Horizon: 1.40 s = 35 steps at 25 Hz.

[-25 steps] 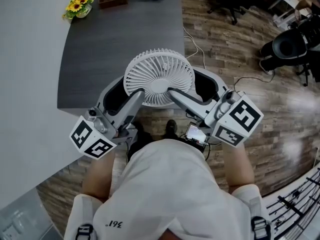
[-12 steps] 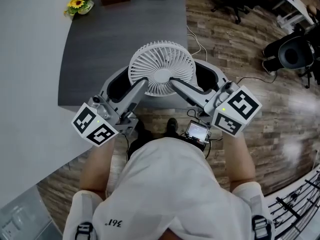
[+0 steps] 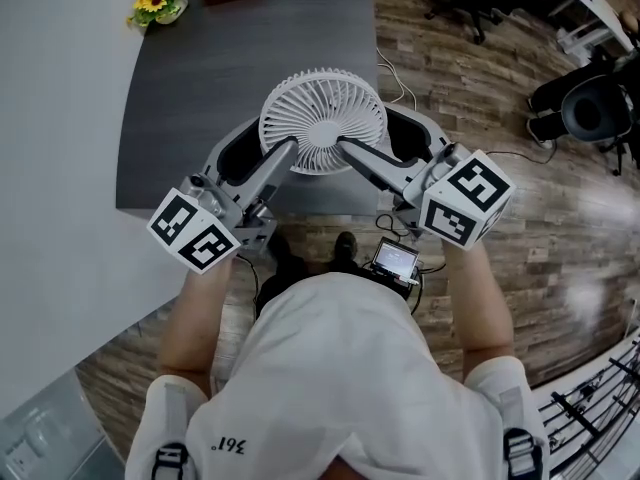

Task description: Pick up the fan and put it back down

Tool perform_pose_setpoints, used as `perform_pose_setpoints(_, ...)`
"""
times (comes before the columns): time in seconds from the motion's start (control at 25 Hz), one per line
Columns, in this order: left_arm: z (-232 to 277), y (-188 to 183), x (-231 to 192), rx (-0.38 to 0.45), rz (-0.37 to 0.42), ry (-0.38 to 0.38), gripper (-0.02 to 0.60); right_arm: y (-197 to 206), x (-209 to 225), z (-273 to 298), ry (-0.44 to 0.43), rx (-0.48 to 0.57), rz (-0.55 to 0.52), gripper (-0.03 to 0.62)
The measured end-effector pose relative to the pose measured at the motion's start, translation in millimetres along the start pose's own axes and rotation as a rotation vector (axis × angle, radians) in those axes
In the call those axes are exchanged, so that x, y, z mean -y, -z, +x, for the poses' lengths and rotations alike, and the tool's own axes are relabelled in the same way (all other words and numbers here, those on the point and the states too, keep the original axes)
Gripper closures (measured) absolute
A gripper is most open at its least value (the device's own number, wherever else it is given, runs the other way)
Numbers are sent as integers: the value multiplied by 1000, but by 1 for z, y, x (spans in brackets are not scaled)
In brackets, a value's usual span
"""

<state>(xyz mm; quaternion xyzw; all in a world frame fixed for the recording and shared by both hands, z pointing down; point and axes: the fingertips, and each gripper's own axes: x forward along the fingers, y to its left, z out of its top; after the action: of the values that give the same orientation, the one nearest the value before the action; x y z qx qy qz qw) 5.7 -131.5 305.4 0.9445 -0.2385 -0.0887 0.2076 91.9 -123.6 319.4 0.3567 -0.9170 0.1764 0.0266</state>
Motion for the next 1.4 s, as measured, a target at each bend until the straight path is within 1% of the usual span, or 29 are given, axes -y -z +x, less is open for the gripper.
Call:
perform_pose_setpoints(0.16, 3, 10, -14, -16, 2, -19, 348, 13, 12, 10, 6, -31, 20, 312)
perform_pose_setpoints(0.32, 10, 19, -27, -33, -14, -31, 348, 22, 25, 17, 20, -61, 40, 311)
perform_pose_setpoints(0.52, 17, 29, -37, -48, -31, -47, 348, 31, 38, 21, 25, -79, 53, 312)
perform_pose_setpoints(0.76, 24, 42, -47, -60, -25, -59, 348, 45, 50, 24, 33, -95, 72, 310)
perform_pose_setpoints(1.12, 32, 56, -63, -65, -37, -67, 347, 56, 66, 33, 46, -128, 57, 311)
perform_pose_setpoints(1.4, 37, 65, -69, -84, -14, -79, 347, 66, 75, 36, 50, -156, 46, 311)
